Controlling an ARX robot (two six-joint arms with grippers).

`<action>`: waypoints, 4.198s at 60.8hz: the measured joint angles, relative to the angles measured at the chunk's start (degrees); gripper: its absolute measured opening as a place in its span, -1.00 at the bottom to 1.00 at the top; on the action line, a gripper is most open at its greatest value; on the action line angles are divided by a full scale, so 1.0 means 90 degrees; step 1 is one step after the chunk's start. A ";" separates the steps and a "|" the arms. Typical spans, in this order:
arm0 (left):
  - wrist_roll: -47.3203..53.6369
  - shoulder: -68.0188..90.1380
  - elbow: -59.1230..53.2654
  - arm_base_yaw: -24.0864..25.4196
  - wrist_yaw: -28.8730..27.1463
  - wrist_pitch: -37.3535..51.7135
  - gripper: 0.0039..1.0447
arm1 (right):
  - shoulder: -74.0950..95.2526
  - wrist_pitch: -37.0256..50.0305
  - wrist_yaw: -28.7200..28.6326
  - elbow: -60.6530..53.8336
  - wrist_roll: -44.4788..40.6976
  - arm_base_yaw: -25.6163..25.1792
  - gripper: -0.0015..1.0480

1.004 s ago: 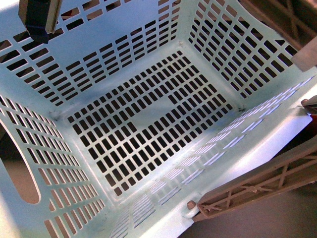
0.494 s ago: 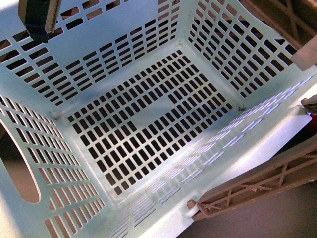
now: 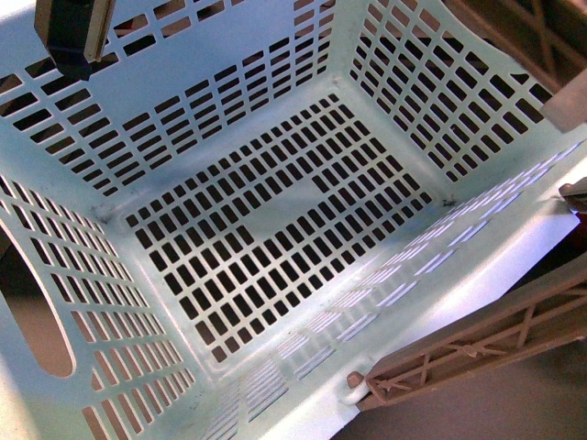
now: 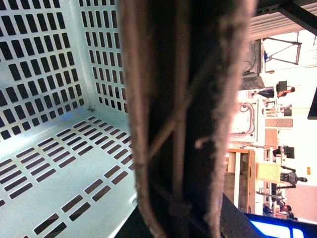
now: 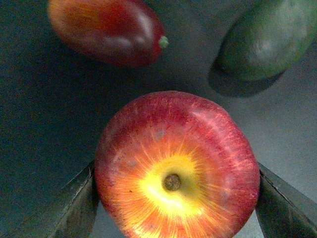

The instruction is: Pick apple with right arm and hold basket with left

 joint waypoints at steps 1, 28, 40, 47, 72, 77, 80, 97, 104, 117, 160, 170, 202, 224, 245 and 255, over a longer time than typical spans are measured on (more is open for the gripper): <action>0.0000 0.0000 0.0000 0.0000 0.0000 0.0000 -0.88 | -0.0104 -0.0032 -0.0056 -0.0049 -0.0058 0.0002 0.44; -0.0002 0.0000 0.0000 0.0000 0.0005 0.0000 -0.88 | -0.5265 -0.2404 -0.0874 -0.0840 0.0180 0.1022 0.44; 0.0005 0.0000 0.0000 0.0000 -0.0005 0.0000 -0.88 | -0.7065 -0.3072 -0.0102 -0.0495 0.0981 0.2392 0.43; 0.0000 0.0000 0.0000 0.0000 -0.0002 0.0000 -0.88 | -0.7237 -0.3099 0.0449 -0.0294 0.1392 0.3349 0.43; 0.0002 0.0000 0.0000 0.0000 -0.0002 0.0000 -0.88 | -0.6130 -0.2691 0.1557 -0.0168 0.1909 0.6003 0.48; 0.0002 0.0000 0.0000 0.0000 -0.0002 0.0000 -0.88 | -0.5943 -0.2647 0.1739 -0.0168 0.1923 0.6086 0.73; 0.0002 0.0000 0.0000 0.0000 -0.0005 0.0000 -0.88 | -0.5906 -0.2628 0.1841 -0.0168 0.1948 0.6086 0.84; -0.0017 0.0049 0.0000 -0.0015 0.0027 -0.0029 -0.88 | -0.6654 -0.3208 0.2895 -0.0216 0.1967 0.5690 0.83; 0.0000 0.0056 0.0000 -0.0002 -0.0056 -0.0032 -0.88 | -0.7577 -0.3147 0.3211 -0.0726 0.1382 0.5100 0.72; 0.0015 0.0061 0.0000 -0.0012 0.0056 -0.0034 -0.88 | -0.9700 -0.1736 0.1435 -0.2800 -0.0308 0.3803 -0.27; 0.0027 0.0070 0.0000 0.0002 -0.0005 -0.0034 -0.88 | -1.1591 -0.2599 0.0682 -0.3808 -0.0454 0.3028 -0.96; 0.0024 0.0070 0.0000 0.0002 -0.0005 -0.0034 -0.88 | -1.2019 -0.2722 0.0682 -0.3932 -0.0454 0.3026 -0.96; 0.0022 0.0070 0.0000 0.0002 0.0000 -0.0034 -0.88 | -1.3605 -0.4435 0.0678 -0.3932 -0.0457 0.3026 -0.96; 0.0022 0.0070 0.0000 0.0002 -0.0002 -0.0034 -0.88 | -1.3758 -0.4500 0.0680 -0.3932 -0.0469 0.3026 -0.90; 0.0017 0.0070 0.0000 0.0002 -0.0005 -0.0034 -0.88 | -1.3763 -0.4500 0.0680 -0.3932 -0.0469 0.3026 0.20; -0.0039 0.0078 0.0041 -0.0046 -0.0279 -0.0165 -0.88 | -1.3763 -0.4500 0.0680 -0.3932 -0.0469 0.3026 0.79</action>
